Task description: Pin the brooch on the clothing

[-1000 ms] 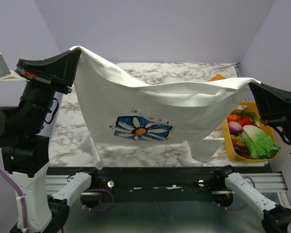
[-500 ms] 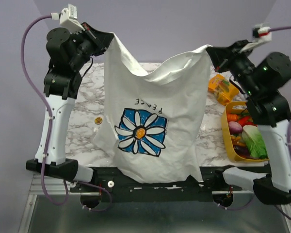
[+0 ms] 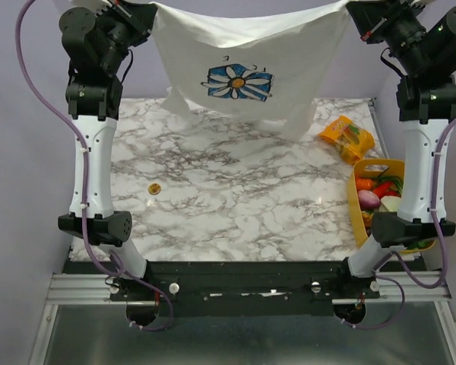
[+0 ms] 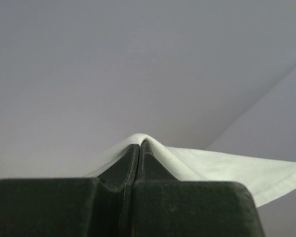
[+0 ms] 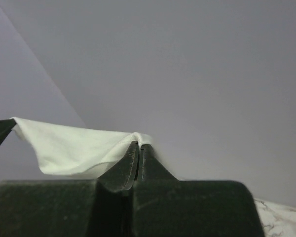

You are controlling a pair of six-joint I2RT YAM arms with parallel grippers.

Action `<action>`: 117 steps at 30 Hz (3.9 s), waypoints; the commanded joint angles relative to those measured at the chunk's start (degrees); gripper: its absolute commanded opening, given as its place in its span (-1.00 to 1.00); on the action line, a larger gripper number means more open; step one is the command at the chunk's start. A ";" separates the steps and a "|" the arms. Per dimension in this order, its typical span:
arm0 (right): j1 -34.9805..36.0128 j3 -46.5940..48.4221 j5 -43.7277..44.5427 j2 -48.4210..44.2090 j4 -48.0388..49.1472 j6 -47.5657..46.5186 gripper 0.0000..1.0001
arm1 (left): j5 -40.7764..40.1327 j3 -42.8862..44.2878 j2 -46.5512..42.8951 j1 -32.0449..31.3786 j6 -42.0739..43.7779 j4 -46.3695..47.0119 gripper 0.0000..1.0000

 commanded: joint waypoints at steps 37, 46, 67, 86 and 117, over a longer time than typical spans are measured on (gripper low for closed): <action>-0.05 -104.17 1.70 -53.85 -16.32 1.91 -0.99 | -8.36 -105.71 -63.99 -2.76 -6.96 -14.10 -1.00; 0.04 -104.35 1.09 -56.49 -23.80 1.92 -0.99 | -8.00 -105.08 -66.35 -3.81 -11.52 -21.40 -1.00; -0.05 -103.46 -2.25 -63.60 -36.37 2.18 -0.97 | -9.50 -105.79 -76.04 -4.61 -12.41 -33.98 -0.68; 0.04 -102.32 -5.86 -69.59 -33.05 -0.63 0.56 | -12.05 -98.50 -62.69 -4.61 -6.61 -18.62 0.75; 24.12 -101.44 20.32 -27.67 -11.32 3.14 -0.99 | -16.53 -87.68 -10.12 -54.26 -9.77 10.14 -1.00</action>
